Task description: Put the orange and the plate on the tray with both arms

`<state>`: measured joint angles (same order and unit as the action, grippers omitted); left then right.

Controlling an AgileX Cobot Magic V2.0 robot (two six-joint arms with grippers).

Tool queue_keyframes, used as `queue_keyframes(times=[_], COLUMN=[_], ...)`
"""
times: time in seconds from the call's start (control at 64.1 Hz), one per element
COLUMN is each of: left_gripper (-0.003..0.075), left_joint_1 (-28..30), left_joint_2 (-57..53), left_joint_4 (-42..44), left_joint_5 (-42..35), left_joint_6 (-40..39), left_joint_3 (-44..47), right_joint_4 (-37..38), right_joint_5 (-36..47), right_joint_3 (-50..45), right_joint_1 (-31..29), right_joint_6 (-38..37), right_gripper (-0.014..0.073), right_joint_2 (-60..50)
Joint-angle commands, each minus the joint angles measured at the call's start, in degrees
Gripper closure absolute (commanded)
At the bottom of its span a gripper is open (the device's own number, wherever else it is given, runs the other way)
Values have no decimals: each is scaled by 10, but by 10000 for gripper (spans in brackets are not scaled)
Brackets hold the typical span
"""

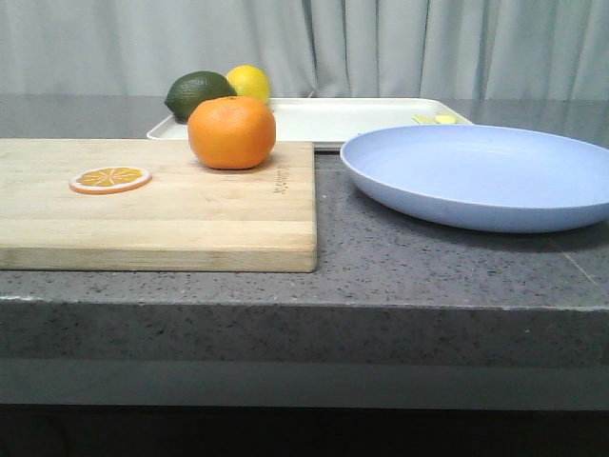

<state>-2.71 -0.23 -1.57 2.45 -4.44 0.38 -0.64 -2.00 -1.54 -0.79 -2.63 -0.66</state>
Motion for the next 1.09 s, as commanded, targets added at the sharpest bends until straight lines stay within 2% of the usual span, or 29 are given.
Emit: queue_keyframes(times=[0.0, 0.671, 0.827, 0.936, 1.077], left_gripper=[740, 740, 740, 740, 740], left_joint_1=[0, 0, 0, 0, 0], left_joint_2=[-11, -11, -11, -10, -6], left_joint_4=[0, 0, -5, -20, -20], left_joint_5=[-48, -48, -92, -106, -44], left_joint_6=[-4, -4, -4, -4, -4], left_joint_3=[16, 16, 14, -13, -102], right_joint_4=[0, 0, 0, 1, 24], right_joint_5=[46, 65, 72, 53, 30], right_joint_3=[14, 14, 22, 56, 123], right_joint_1=[-4, -4, -4, -4, -4], right_joint_6=[6, 6, 6, 6, 7], right_gripper=[659, 659, 659, 659, 659], right_joint_2=[-10, -10, -10, -10, -7])
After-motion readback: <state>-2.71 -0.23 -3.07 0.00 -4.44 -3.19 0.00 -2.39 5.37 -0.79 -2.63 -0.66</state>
